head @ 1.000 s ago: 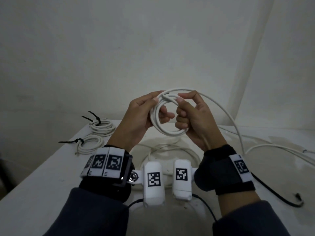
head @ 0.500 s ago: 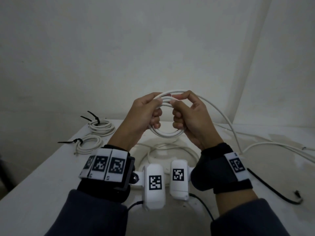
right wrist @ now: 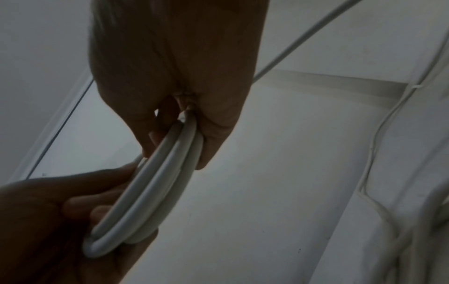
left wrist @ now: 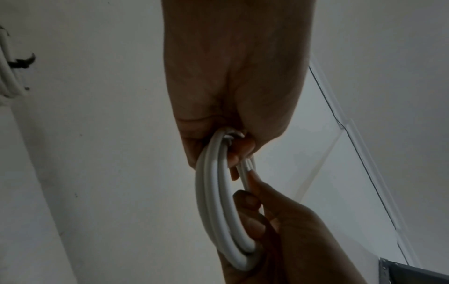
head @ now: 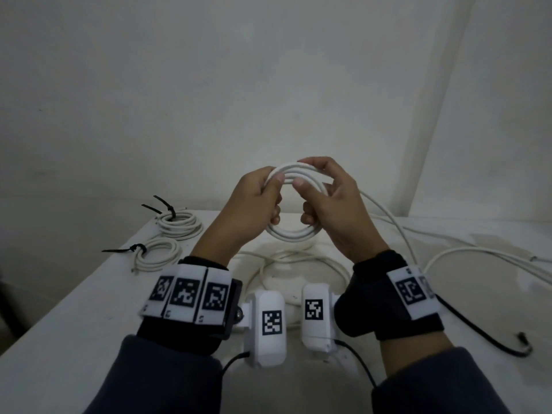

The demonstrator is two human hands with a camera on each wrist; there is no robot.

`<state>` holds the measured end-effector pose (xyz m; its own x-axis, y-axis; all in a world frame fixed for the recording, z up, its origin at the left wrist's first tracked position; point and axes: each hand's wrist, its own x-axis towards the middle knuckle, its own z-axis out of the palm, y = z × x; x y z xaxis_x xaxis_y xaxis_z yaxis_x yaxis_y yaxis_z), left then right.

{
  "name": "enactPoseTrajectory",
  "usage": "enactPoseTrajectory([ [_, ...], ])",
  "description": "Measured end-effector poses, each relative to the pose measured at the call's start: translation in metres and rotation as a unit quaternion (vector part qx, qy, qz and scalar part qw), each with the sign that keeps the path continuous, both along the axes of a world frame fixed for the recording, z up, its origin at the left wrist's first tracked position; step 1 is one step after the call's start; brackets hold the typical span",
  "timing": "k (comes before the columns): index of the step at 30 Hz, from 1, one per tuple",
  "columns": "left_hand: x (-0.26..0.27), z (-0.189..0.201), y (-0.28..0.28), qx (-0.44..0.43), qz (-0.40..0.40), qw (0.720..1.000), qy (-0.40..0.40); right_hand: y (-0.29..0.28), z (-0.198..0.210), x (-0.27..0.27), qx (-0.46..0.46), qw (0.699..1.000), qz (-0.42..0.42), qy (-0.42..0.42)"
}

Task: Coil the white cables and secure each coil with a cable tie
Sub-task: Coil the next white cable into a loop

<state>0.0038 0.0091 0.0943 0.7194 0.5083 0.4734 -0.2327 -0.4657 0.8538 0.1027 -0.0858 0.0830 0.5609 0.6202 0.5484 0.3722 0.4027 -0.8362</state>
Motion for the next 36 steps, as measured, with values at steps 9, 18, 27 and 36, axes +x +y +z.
enactPoseTrajectory([
  [9, -0.001, -0.001, 0.003, -0.025, -0.009, 1.000, -0.004, 0.000, -0.001, 0.000, 0.017, 0.998, 0.051, 0.039],
  [18, -0.020, 0.010, 0.006, -0.048, -0.113, 0.988, 0.097, -0.005, -0.002, 0.005, -0.012, 0.995, 0.100, 0.000],
  [27, -0.008, 0.012, -0.001, 0.137, 0.113, 0.983, 0.038, -0.003, 0.006, 0.001, -0.017, 0.994, 0.107, 0.031],
  [36, -0.009, 0.006, 0.006, 0.285, 0.209, 0.935, 0.035, -0.012, 0.012, 0.026, -0.177, 0.900, -0.277, -0.288],
])
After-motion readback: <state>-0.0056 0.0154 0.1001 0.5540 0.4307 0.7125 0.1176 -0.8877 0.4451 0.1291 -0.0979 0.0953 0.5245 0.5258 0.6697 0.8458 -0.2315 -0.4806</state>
